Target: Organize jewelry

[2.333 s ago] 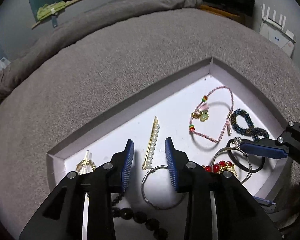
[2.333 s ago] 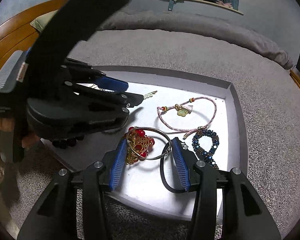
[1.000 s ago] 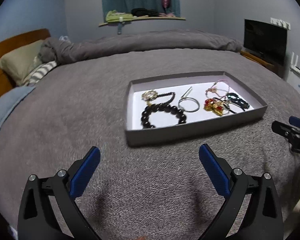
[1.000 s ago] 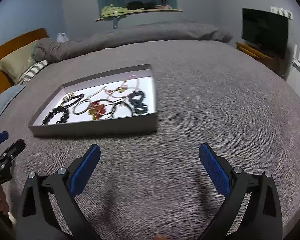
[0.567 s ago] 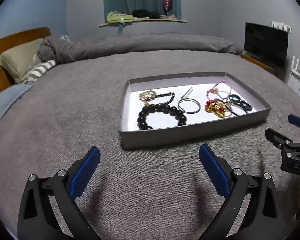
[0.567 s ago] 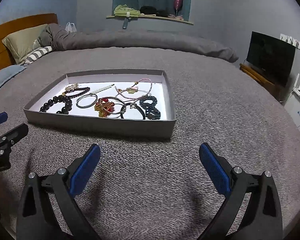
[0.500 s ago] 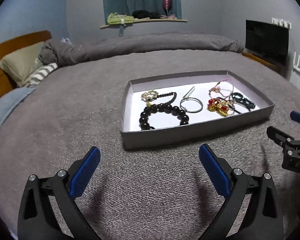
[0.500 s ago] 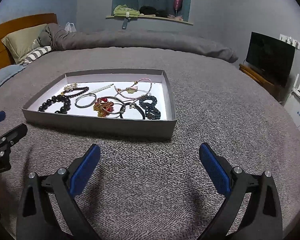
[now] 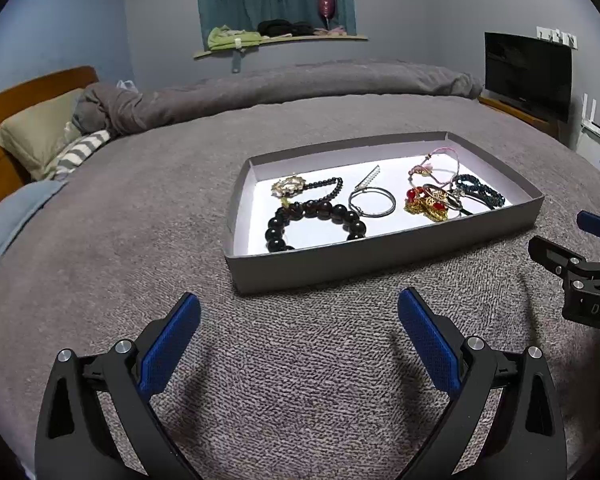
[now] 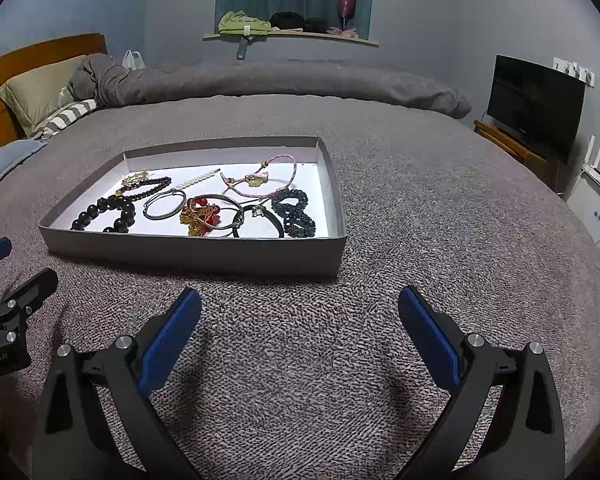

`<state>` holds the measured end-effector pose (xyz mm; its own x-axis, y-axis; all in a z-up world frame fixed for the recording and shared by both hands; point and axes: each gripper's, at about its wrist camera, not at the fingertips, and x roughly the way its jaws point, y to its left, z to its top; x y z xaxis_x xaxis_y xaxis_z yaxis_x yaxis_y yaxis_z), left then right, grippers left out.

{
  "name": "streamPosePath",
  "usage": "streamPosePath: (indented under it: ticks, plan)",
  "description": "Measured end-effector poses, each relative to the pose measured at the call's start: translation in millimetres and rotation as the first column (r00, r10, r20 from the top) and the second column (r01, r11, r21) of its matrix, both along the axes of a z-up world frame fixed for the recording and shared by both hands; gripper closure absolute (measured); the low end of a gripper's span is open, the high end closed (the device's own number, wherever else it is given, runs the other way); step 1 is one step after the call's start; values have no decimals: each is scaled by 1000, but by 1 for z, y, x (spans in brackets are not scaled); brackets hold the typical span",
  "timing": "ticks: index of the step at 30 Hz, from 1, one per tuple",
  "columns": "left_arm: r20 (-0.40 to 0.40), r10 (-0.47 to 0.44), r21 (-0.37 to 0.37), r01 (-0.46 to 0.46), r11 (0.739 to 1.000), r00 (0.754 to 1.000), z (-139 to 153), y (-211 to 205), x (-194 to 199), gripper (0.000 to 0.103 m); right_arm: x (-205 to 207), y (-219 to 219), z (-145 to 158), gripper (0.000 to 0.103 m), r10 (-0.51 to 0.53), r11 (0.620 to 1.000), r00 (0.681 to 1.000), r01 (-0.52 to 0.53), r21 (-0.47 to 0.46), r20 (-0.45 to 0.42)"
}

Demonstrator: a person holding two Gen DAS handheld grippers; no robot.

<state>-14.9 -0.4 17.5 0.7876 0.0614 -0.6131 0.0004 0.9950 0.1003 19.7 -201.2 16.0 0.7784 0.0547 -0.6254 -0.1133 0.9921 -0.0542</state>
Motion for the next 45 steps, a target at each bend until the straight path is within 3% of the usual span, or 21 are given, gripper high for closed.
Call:
streamPosePath:
  ticks: [45]
  plan:
    - [-12, -13, -1, 13, 1000, 1000, -2, -2, 1, 3, -2, 1, 1, 5, 0, 1000, 1000, 1, -20, 13]
